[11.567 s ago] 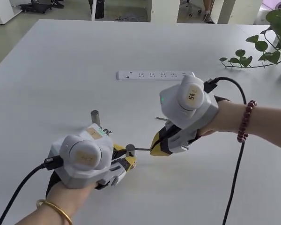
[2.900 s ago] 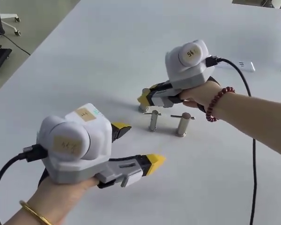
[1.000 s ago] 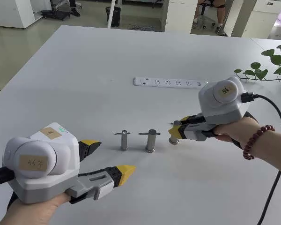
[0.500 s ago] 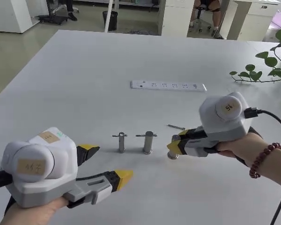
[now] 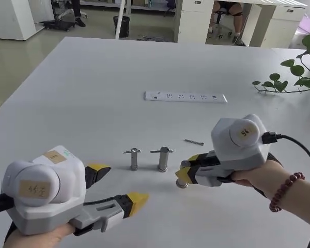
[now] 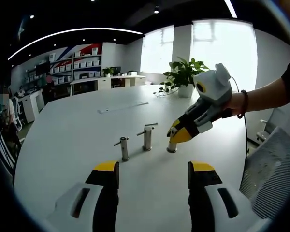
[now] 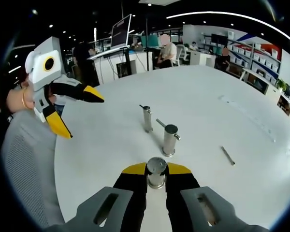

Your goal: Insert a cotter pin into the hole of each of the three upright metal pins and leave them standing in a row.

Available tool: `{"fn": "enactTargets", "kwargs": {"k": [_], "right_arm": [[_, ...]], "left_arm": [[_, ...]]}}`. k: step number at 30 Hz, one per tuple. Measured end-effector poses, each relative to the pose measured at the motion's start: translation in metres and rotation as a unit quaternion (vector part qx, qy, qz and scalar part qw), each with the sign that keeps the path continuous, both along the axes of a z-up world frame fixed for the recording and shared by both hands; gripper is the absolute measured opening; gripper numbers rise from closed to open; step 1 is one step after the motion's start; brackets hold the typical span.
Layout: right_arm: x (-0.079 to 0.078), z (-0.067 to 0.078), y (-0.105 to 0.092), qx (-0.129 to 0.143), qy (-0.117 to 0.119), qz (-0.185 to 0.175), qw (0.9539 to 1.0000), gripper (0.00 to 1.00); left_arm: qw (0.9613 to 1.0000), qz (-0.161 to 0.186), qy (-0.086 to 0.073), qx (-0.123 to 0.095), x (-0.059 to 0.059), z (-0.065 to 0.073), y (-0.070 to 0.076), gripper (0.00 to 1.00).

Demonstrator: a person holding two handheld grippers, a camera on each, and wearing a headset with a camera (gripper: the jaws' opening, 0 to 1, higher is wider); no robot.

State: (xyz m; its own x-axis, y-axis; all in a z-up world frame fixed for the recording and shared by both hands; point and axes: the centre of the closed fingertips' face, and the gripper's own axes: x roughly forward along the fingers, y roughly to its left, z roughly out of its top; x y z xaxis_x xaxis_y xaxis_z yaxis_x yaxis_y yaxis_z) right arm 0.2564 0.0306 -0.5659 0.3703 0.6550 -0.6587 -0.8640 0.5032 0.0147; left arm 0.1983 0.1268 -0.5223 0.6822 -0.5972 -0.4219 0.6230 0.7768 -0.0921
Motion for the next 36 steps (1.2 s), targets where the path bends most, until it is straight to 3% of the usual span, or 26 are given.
{"fn": "enactTargets", "kwargs": {"k": [16, 22, 25, 28, 36], "right_arm": [[-0.022, -0.011, 0.016, -0.003, 0.002, 0.022, 0.9997, 0.08], [-0.022, -0.011, 0.019, -0.007, -0.006, 0.026, 0.9996, 0.08], [-0.023, -0.011, 0.019, 0.002, -0.002, 0.023, 0.9997, 0.09], [-0.024, -0.012, 0.020, -0.001, -0.019, 0.028, 0.9994, 0.09], [-0.023, -0.012, 0.019, 0.024, -0.005, 0.013, 0.9996, 0.09]], "left_arm": [[1.0000, -0.001, 0.000, 0.003, -0.002, 0.001, 0.001, 0.57], [1.0000, -0.002, 0.000, 0.003, -0.003, 0.001, 0.001, 0.57], [1.0000, -0.001, 0.000, 0.003, -0.003, 0.001, 0.001, 0.57], [1.0000, 0.000, 0.000, 0.000, -0.003, 0.001, 0.001, 0.57], [1.0000, 0.000, 0.002, 0.005, -0.003, -0.001, 0.002, 0.57]]}}
